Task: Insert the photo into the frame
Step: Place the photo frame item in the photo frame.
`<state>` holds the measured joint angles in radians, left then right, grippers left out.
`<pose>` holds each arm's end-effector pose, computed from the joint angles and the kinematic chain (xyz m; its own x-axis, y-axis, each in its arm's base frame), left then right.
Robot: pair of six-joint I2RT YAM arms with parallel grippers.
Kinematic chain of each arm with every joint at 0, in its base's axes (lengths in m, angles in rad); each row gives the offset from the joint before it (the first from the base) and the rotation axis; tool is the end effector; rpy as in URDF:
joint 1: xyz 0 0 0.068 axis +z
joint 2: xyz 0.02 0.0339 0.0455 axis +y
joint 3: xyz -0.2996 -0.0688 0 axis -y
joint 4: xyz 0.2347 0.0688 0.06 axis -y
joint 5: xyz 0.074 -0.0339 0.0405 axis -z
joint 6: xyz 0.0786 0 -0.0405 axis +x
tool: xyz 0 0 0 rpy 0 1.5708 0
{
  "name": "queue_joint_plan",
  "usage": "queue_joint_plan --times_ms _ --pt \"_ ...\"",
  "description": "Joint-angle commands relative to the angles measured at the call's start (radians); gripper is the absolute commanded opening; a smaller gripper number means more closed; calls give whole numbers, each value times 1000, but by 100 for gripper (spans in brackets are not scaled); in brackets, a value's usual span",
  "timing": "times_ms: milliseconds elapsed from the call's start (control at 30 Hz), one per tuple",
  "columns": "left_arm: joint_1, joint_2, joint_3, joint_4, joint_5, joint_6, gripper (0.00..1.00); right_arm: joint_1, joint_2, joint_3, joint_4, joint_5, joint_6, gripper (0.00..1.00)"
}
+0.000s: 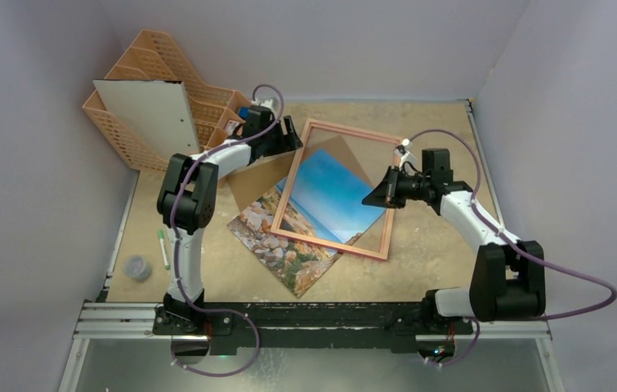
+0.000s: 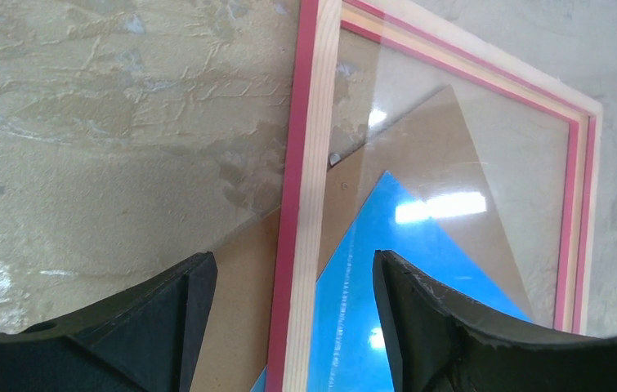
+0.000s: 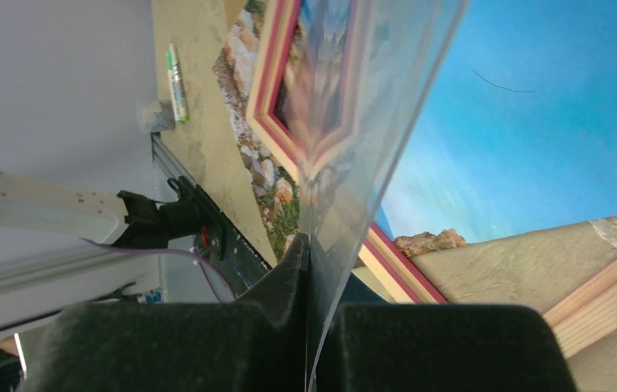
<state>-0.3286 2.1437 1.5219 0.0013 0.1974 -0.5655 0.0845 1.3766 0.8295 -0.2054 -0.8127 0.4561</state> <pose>0.4977 -0.1860 0.1895 -0.7152 -0.3113 -0.6258 0.0998 0.8407 -0.5322 0.2815 0.0811 0.2491 -0.8696 0.2303 -0.4368 -0.2263 0.6003 0.7671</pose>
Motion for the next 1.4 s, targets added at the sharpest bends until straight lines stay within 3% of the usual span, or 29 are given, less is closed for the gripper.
queue_joint_plan --times_ms 0,233,433,567,867,1067,1267,1367 --pt "-2 -75 -6 -36 -57 -21 73 -2 -80 60 93 -106 38 0" --pt "-1 -181 -14 -106 -230 -55 73 -2 -109 73 248 -172 170 0" --pt "-1 -267 -27 -175 -422 -90 73 8 -68 87 289 -181 175 0" --pt "0 -302 -55 -172 -464 -88 73 21 -46 76 374 -199 211 0" --pt "2 -296 -78 -175 -427 -94 73 70 25 -25 585 -224 257 0" --pt "2 -284 -131 -156 -317 -89 73 68 106 -106 563 -130 227 1" --pt "2 -267 -237 -93 -112 -75 74 68 195 -160 630 -51 249 17" --pt "2 -263 -275 -132 -130 -67 74 68 203 -164 650 -9 260 27"
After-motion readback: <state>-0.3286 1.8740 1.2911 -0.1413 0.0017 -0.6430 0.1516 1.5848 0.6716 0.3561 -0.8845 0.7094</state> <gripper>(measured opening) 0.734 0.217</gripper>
